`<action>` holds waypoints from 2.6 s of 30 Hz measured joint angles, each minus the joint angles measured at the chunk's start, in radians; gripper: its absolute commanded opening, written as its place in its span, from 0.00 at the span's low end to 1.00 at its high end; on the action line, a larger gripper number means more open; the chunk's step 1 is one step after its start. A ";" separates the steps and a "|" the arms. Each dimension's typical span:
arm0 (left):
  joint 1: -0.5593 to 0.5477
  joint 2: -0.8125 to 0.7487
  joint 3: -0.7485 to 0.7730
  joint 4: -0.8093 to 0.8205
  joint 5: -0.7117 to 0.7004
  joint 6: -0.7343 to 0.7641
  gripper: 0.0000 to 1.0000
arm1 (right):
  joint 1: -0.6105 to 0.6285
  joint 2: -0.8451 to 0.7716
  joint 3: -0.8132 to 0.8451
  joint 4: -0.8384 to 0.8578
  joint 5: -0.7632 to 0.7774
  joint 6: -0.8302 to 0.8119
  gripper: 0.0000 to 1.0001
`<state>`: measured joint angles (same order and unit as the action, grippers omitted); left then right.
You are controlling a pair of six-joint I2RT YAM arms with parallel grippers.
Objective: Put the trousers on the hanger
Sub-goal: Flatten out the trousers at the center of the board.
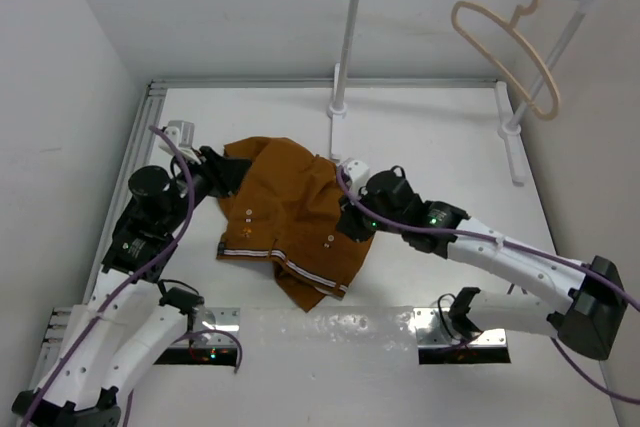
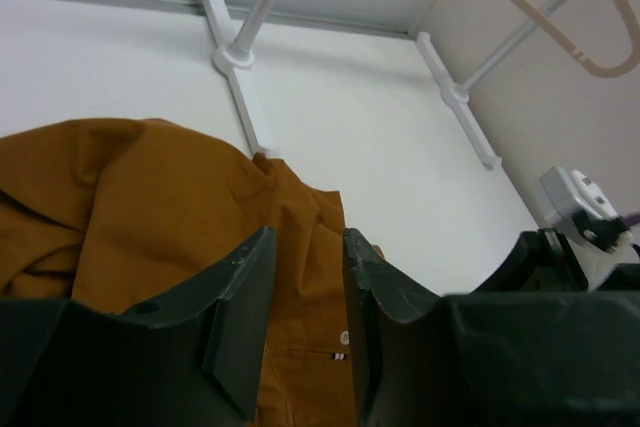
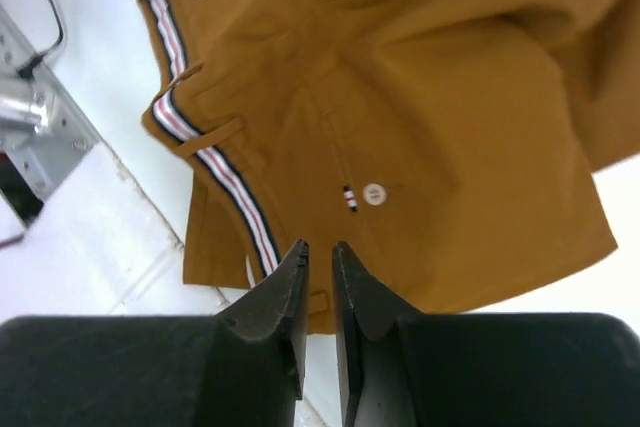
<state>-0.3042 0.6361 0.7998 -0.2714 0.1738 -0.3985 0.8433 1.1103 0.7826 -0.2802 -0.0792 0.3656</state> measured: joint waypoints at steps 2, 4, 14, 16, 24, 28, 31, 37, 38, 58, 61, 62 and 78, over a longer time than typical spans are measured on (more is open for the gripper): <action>0.000 0.001 -0.009 0.006 0.007 0.000 0.32 | 0.064 0.024 0.019 -0.008 0.038 -0.014 0.03; 0.000 0.009 -0.010 0.000 0.005 0.001 0.29 | 0.115 0.042 0.039 -0.011 0.070 -0.026 0.00; 0.000 -0.094 0.094 -0.094 -0.180 -0.012 0.12 | 0.348 0.229 0.195 -0.009 0.199 -0.088 0.14; 0.000 -0.119 0.148 -0.121 -0.235 -0.014 0.00 | 0.365 0.270 0.204 -0.002 0.203 -0.095 0.28; 0.000 -0.240 0.279 -0.196 -0.442 -0.011 0.00 | 0.422 0.526 0.390 -0.040 0.179 -0.193 0.64; 0.000 -0.179 0.293 -0.227 -0.472 -0.010 0.10 | 0.486 0.678 0.541 -0.043 0.193 -0.291 0.65; 0.000 -0.141 0.292 -0.280 -0.490 -0.018 0.26 | 0.509 0.755 0.588 -0.043 0.220 -0.372 0.66; 0.000 -0.174 0.294 -0.310 -0.504 -0.021 0.28 | 0.503 0.921 0.683 -0.058 0.296 -0.526 0.68; 0.000 -0.183 0.294 -0.310 -0.505 -0.021 0.28 | 0.502 0.937 0.684 -0.056 0.311 -0.546 0.70; 0.000 -0.178 0.246 -0.294 -0.487 -0.022 0.28 | 0.506 0.958 0.393 0.554 0.621 -0.773 0.26; 0.000 -0.161 0.229 -0.286 -0.480 -0.026 0.28 | 0.507 0.913 0.349 0.589 0.627 -0.736 0.10; 0.000 -0.153 0.218 -0.278 -0.477 -0.029 0.28 | 0.507 0.887 0.335 0.602 0.630 -0.720 0.06; 0.000 0.051 0.045 -0.190 -0.342 -0.129 0.39 | 0.242 0.277 -0.045 0.695 0.780 -0.371 0.00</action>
<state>-0.3042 0.6876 0.8444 -0.4618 -0.1680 -0.5278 1.0851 1.3872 0.7380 0.4152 0.7006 -0.0055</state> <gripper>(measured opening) 0.386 0.010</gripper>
